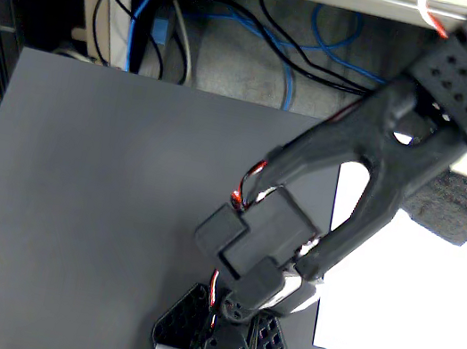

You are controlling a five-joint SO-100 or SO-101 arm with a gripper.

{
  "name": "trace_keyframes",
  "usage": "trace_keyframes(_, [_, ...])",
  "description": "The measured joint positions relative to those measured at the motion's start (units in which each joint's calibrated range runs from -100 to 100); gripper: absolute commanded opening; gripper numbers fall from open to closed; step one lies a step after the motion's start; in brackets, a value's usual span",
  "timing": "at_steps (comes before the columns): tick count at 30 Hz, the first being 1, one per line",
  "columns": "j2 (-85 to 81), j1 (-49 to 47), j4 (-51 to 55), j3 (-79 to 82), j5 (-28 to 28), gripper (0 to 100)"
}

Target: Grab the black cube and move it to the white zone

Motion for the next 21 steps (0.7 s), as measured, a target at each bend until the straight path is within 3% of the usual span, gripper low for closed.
trace_keyframes(10, [0.00,-36.63,-1.20,-0.09,-15.26,48])
trace_keyframes(15, [-2.16,-41.51,0.09,0.18,-18.10,48])
trace_keyframes(21, [-43.78,-43.87,-1.54,27.24,-18.10,48])
